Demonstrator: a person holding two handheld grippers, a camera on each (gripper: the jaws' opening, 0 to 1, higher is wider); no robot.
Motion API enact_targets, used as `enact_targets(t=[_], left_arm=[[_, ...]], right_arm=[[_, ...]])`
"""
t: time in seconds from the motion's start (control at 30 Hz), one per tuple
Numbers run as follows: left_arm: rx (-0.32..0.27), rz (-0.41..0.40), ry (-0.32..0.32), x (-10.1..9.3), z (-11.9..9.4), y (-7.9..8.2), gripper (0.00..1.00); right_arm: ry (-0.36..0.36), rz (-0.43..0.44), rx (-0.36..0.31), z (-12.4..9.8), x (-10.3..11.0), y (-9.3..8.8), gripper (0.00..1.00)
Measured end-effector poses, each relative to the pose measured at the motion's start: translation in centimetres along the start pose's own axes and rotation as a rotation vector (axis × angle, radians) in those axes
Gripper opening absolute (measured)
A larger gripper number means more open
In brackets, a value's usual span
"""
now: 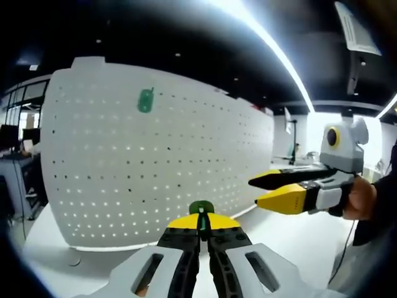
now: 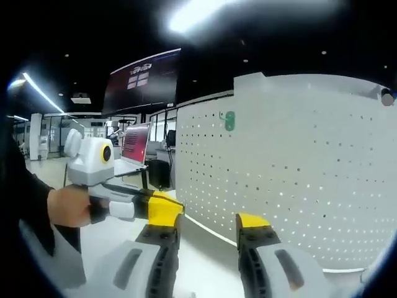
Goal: Insert the hook assembly into the mounting plate slot until the hook locks in place.
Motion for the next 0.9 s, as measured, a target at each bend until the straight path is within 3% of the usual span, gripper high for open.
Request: enact_targets(t=[0.37,0.9], left_arm=[[-0.049,-0.02,0.082,1.2,-1.5,1.2,0.03],[-0.054,0.053,0.144,1.5,-2.2,4.0,0.03]], right_arm=[[0.003,-0.029,-0.024,-0.5,0.4,0.8,0.35],[-0.001,-0.041,-0.067,-1.2,0.5,2.4,0.36]])
Point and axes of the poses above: the point that each gripper's makers call its tool centre point, and the gripper's own axes: z roughly forward along the fingers, x roughly to its left, y roughly out of its top, the point moved 10 cm from there along -z, roughly backward along the fingers, and after that the axes turned 2 degrees about x, right-handed, at the moved point
